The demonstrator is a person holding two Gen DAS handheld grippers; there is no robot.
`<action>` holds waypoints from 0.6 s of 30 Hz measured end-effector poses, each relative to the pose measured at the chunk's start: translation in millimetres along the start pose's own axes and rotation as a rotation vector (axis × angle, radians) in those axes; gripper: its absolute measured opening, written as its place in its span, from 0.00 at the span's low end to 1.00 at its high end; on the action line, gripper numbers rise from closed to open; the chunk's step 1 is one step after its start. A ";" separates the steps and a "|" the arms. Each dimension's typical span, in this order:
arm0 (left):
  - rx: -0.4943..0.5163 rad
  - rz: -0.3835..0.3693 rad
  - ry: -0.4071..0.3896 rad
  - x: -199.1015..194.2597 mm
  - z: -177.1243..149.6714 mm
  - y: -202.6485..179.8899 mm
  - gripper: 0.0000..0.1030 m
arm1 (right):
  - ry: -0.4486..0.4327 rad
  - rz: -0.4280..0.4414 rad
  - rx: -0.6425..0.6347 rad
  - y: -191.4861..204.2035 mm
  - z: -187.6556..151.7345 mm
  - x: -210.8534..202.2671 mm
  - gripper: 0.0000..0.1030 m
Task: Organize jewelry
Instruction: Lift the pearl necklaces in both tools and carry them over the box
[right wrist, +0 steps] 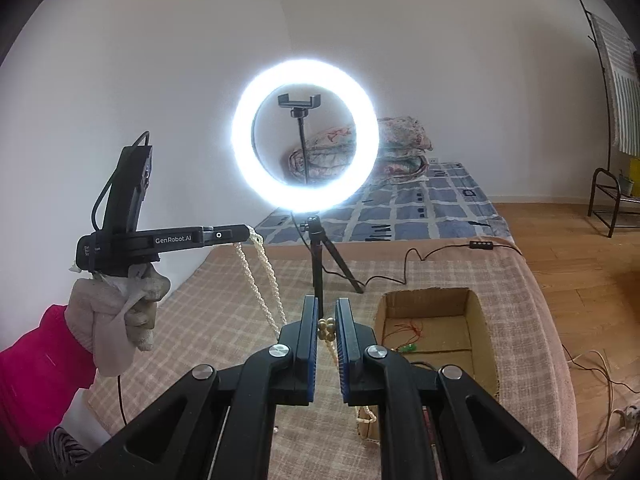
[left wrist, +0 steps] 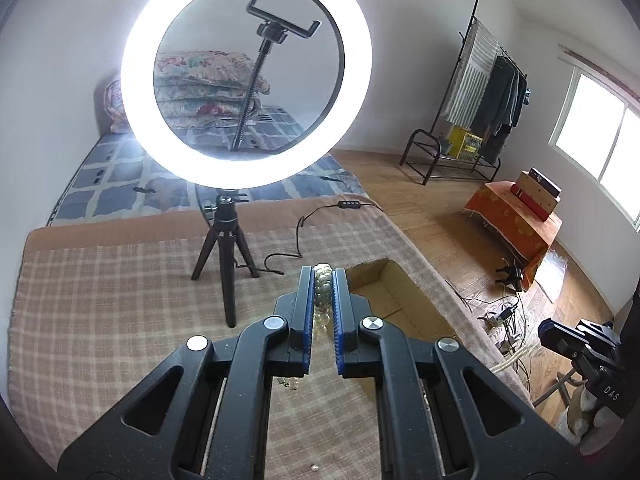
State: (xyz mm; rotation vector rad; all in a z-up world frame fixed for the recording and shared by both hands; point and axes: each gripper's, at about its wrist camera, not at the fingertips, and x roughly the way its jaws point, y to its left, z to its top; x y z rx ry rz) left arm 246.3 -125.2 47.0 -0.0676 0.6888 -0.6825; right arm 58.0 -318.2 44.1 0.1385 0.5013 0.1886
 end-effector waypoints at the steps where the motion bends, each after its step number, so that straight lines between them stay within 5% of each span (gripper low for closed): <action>1: 0.002 -0.005 -0.001 2.0 2.8 -2.7 0.06 | -0.003 -0.009 0.005 -3.6 1.0 -1.1 0.01; 18: 0.025 -0.113 0.115 108.3 9.5 -79.2 0.06 | 0.084 -0.099 0.113 -65.5 -17.7 25.5 0.00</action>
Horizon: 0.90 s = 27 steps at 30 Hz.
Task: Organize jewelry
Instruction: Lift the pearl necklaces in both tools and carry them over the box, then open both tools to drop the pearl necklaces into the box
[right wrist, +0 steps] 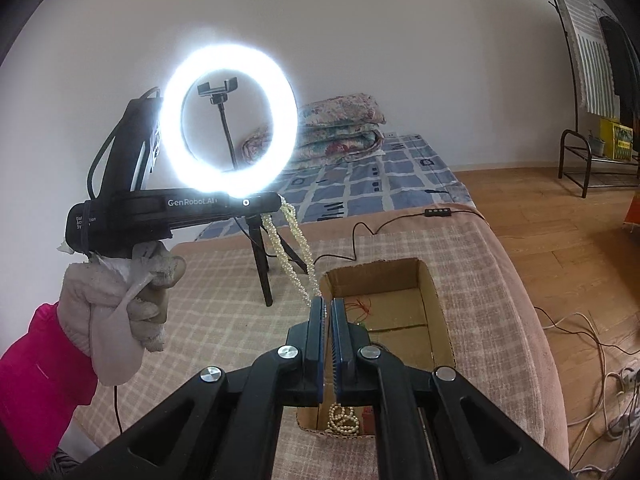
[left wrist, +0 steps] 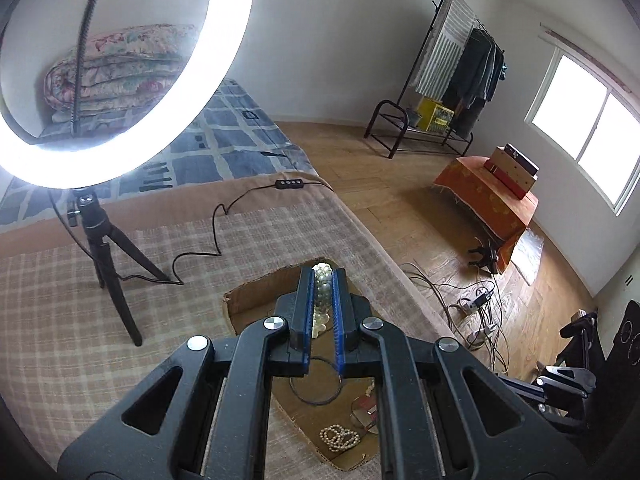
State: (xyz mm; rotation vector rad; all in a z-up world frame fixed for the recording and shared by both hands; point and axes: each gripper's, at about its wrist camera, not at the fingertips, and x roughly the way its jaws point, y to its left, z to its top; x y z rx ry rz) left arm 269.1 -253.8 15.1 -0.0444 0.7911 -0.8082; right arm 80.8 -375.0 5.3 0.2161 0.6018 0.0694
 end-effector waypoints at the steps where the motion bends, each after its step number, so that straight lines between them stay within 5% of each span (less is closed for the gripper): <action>1: -0.006 -0.002 0.012 8.3 -1.1 -1.1 0.06 | 0.008 -0.005 0.004 -2.1 -1.5 2.6 0.01; 10: 0.003 0.000 0.094 53.3 -17.9 -14.4 0.06 | 0.050 -0.031 0.035 -16.8 -8.3 13.7 0.00; 20: 0.007 0.018 0.106 46.0 -18.5 -15.1 0.07 | 0.056 -0.034 0.032 -14.1 -9.1 14.2 0.04; 22: 0.012 0.026 0.105 40.3 -18.9 -12.7 0.10 | 0.058 -0.038 0.025 -12.6 -9.2 14.6 0.10; 24: 0.018 0.037 0.095 31.8 -19.6 -9.1 0.28 | 0.053 -0.040 0.016 -9.2 -9.7 13.3 0.33; 27: 0.022 0.058 0.075 14.1 -21.1 0.3 0.32 | 0.057 -0.037 -0.003 -2.2 -10.7 12.8 0.38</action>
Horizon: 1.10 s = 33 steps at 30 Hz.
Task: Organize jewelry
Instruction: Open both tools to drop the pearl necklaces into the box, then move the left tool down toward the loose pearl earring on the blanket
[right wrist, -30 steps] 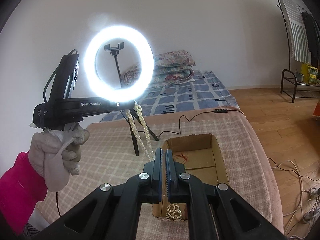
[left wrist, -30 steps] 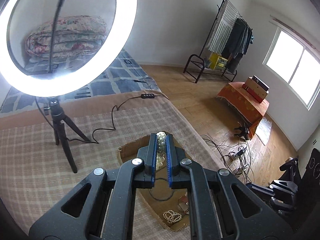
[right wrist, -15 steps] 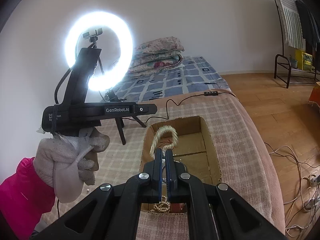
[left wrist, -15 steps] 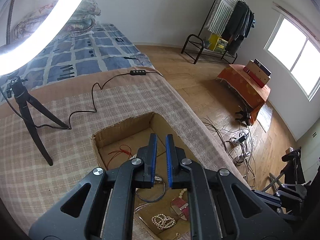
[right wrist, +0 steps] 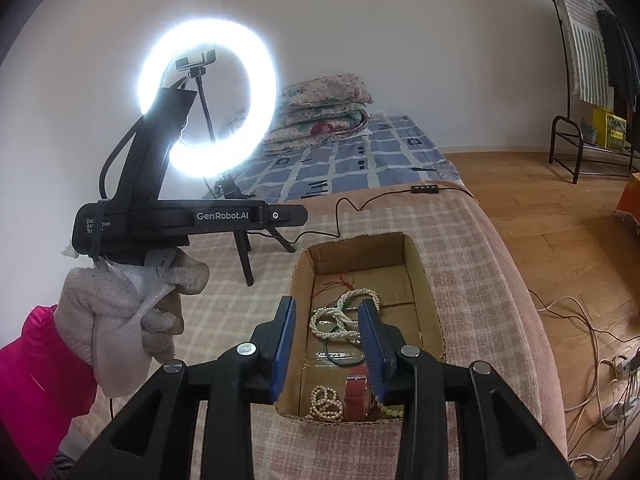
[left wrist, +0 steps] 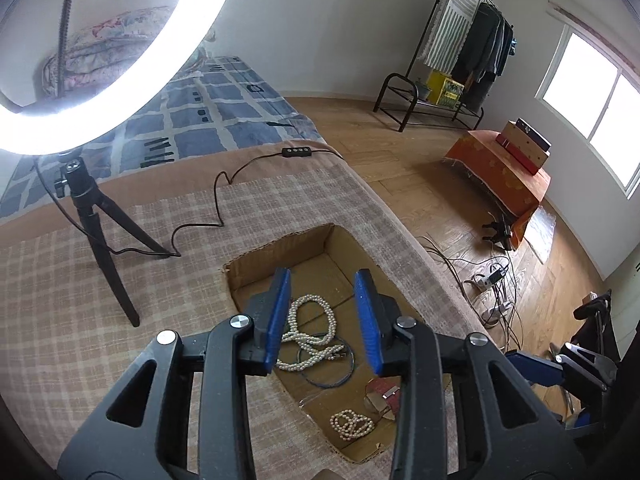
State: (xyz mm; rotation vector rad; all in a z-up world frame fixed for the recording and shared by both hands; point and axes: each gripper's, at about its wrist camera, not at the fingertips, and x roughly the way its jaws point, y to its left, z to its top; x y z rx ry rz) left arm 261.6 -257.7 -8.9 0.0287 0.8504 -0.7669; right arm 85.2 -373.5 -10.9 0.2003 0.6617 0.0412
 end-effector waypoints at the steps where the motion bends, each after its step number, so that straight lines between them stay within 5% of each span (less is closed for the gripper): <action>1: 0.000 0.009 -0.003 -5.0 -0.6 5.0 0.32 | 0.001 0.000 -0.005 2.0 -1.0 -0.1 0.49; 4: -0.009 0.037 -0.014 -23.2 -4.6 22.9 0.32 | -0.012 -0.014 -0.021 9.0 -3.2 -2.0 0.71; 16: -0.029 0.139 -0.004 -90.7 -54.5 94.5 0.32 | -0.038 0.009 -0.067 43.6 -13.8 -3.1 0.96; 26: -0.066 0.186 0.091 -103.2 -140.7 137.8 0.32 | 0.027 0.083 -0.179 89.1 -42.4 16.5 0.96; 33: -0.114 0.158 0.172 -92.6 -183.5 160.7 0.32 | 0.130 0.126 -0.265 123.7 -72.7 41.2 0.76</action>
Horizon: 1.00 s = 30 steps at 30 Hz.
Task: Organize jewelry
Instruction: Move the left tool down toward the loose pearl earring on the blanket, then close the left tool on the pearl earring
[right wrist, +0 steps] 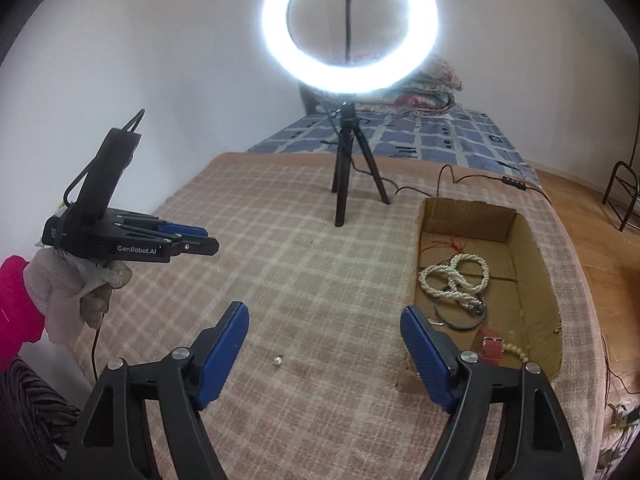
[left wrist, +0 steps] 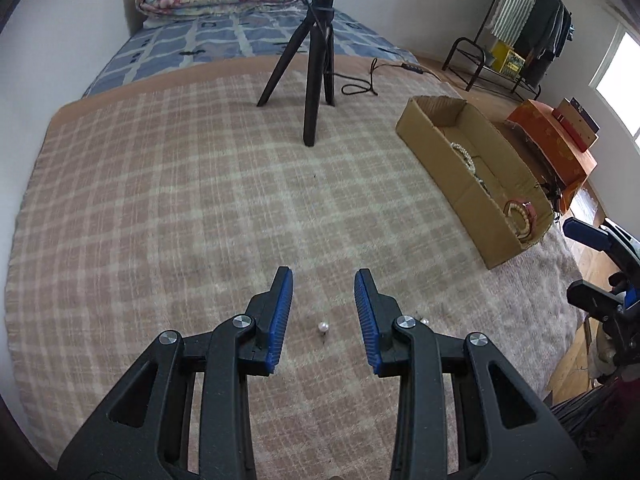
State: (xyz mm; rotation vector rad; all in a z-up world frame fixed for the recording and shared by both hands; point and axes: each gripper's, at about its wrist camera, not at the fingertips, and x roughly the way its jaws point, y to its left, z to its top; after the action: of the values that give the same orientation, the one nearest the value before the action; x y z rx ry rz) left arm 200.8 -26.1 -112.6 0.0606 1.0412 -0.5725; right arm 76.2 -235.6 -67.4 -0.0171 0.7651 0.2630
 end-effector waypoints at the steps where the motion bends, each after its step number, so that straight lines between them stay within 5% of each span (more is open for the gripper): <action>1: -0.007 -0.011 0.008 2.8 -4.0 2.3 0.31 | 0.011 0.002 -0.011 3.8 -2.3 4.3 0.74; 5: -0.009 -0.026 0.041 13.4 -13.7 7.0 0.24 | 0.074 0.024 -0.047 19.0 -14.9 24.6 0.67; 18: 0.034 -0.038 0.139 49.5 -37.5 1.6 0.24 | 0.242 0.081 -0.055 31.2 -48.0 87.0 0.47; 30: 0.091 0.011 0.176 70.5 -39.4 -6.2 0.24 | 0.288 0.097 -0.049 31.2 -54.5 109.7 0.39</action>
State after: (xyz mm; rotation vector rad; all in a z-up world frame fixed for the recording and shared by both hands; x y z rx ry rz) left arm 192.8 -48.6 -190.0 0.1997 1.1842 -0.6129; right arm 107.2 -186.4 -179.6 -0.0654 1.0474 0.3766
